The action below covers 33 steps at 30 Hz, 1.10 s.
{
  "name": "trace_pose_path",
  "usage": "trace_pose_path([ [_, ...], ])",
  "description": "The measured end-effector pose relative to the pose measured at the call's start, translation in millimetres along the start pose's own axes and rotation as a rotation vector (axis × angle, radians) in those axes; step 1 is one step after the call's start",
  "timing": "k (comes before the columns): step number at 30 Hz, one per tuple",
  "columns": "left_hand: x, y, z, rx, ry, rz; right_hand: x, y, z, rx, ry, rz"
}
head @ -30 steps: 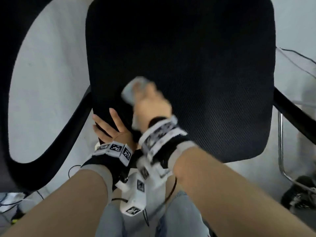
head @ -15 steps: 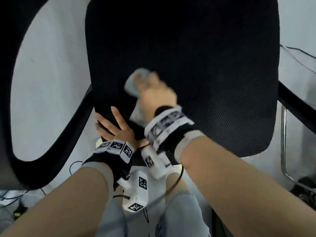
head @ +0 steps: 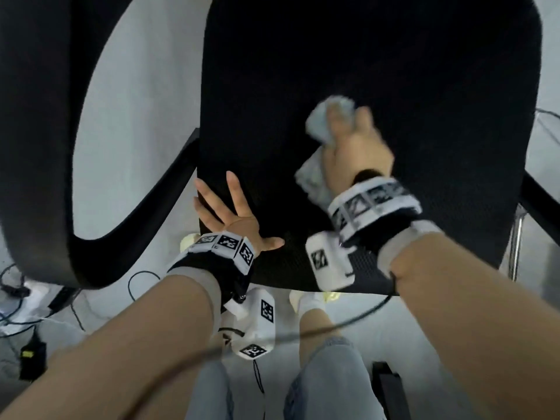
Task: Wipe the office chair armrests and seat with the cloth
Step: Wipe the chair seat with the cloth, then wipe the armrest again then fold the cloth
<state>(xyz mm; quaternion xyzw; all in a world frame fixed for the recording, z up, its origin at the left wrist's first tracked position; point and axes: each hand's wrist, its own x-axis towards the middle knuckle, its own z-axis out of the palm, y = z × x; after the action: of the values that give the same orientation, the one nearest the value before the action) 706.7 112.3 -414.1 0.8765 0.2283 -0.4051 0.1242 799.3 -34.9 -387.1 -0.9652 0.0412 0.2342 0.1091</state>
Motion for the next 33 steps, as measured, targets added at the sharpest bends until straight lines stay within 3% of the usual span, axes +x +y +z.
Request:
trace_pose_path([
  [3,-13.1,0.6,-7.1,0.030,0.005,0.007,-39.9,-12.6,11.5,-0.025,-0.240,-0.278],
  [6,-31.9,-1.1,-26.5,0.040,-0.029,0.024,-53.8,8.7,-17.6,0.009,-0.355,-0.343],
  [9,-42.6,-8.5,-60.2,-0.008,-0.220,0.066,-57.6,19.6,-71.0,0.080,-0.239,-0.159],
  [12,-60.4,-11.1,-96.3,-0.194,-0.334,0.188,-57.5,3.5,-114.5,0.175,-0.157,-0.087],
  [21,-99.7,-25.9,-184.2,-0.648,-0.213,0.404,-64.0,-91.9,-158.2,0.293,-0.029,-0.200],
  [24,-103.7,-47.8,-211.9,-0.939,-0.055,0.479,-67.9,-128.4,-163.4,0.283,-0.017,-0.285],
  [26,-100.1,-69.2,-227.8,-1.147,0.077,0.426,-67.0,-155.8,-168.1,0.261,0.017,-0.340],
  [29,-83.5,-105.6,-235.4,-1.211,0.244,0.299,-55.1,-198.8,-172.2,0.118,0.082,-0.409],
  [31,-73.9,-120.2,-229.5,-1.182,0.165,0.229,-37.3,-225.3,-171.9,-0.049,0.085,-0.355],
  [33,-67.6,-127.1,-217.2,-1.121,-0.082,0.199,-15.1,-245.4,-169.4,-0.188,0.077,-0.256],
])
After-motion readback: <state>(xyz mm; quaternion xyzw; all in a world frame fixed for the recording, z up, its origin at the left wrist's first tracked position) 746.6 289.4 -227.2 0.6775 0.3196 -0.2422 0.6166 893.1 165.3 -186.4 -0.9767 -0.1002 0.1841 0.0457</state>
